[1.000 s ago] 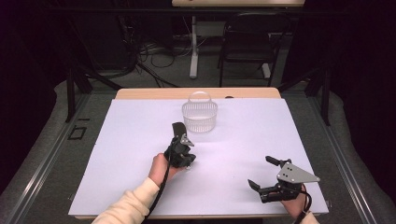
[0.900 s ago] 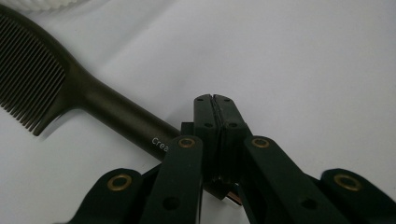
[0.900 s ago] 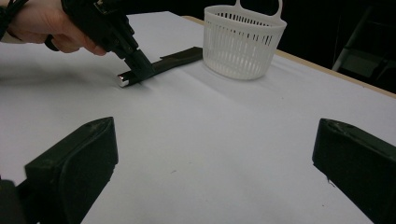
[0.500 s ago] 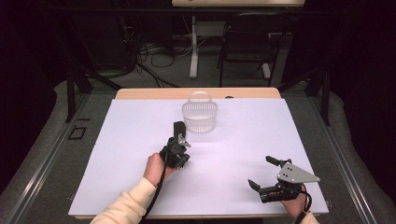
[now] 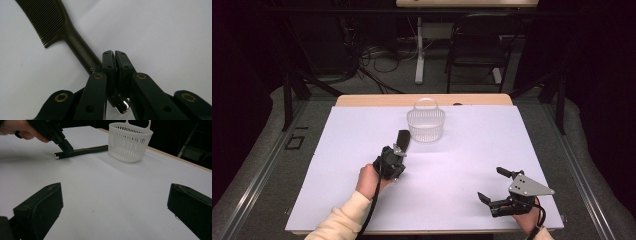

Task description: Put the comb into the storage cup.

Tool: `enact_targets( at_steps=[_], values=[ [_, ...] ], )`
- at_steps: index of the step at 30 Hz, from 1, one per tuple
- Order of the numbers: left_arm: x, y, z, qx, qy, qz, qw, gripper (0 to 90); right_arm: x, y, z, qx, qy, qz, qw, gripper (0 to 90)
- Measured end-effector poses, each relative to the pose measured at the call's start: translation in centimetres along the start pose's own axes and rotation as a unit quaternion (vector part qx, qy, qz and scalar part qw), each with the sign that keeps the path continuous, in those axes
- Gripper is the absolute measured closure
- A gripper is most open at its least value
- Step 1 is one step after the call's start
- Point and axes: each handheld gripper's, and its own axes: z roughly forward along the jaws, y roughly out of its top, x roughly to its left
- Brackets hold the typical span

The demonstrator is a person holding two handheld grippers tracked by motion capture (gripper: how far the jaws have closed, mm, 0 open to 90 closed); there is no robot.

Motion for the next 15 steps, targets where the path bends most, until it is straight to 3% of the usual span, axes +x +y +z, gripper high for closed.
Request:
enact_targets(
  at_steps=[15],
  values=[
    [1.4, -1.5, -0.9, 0.019, 0.043, -0.003, 0.9989, 87.4, 0.0, 0.0, 0.0, 0.0, 0.0, 0.0, 1.0, 0.0]
  ],
)
